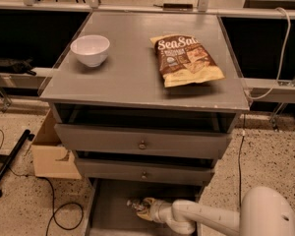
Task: Pick water bottle from bottom drawer and place on counter
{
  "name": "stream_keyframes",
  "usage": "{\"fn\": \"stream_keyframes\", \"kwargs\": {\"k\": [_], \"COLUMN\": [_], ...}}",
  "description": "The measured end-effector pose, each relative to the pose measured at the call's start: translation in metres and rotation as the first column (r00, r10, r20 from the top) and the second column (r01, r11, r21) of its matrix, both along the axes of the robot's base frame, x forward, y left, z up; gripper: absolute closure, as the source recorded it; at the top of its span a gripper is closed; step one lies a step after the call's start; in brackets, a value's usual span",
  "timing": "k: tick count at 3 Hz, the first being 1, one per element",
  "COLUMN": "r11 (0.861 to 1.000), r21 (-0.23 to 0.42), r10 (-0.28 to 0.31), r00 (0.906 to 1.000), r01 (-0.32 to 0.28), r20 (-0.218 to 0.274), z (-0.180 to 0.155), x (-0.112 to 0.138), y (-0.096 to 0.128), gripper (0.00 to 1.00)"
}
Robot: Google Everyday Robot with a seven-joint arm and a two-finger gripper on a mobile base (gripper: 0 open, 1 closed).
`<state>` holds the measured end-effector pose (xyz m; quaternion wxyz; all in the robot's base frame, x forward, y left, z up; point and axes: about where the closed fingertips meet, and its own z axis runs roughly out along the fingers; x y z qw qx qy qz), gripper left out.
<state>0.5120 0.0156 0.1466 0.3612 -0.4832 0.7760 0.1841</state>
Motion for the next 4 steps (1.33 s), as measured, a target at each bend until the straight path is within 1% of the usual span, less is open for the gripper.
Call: {"fn": "stream_keyframes", "kwargs": {"k": [1, 2, 3, 4], "r11": [0.994, 0.985, 0.986, 0.989], "r21": [-0.056, -0.093, -0.086, -0.071], "r10": [-0.089, -0.145, -0.139, -0.126], "r00": [0.996, 0.9888, 0.9898, 0.9919], "r01": [0.09, 0.148, 0.141, 0.127], "r20": [0.011, 0.035, 0.03, 0.018], "z": [0.027, 0.051, 0.051, 0.049], "x": [0.013, 0.024, 0.016, -0.003], "y": [-0.072, -0.12, -0.119, -0.118], "gripper": [1.0, 1.0, 1.0, 1.0]}}
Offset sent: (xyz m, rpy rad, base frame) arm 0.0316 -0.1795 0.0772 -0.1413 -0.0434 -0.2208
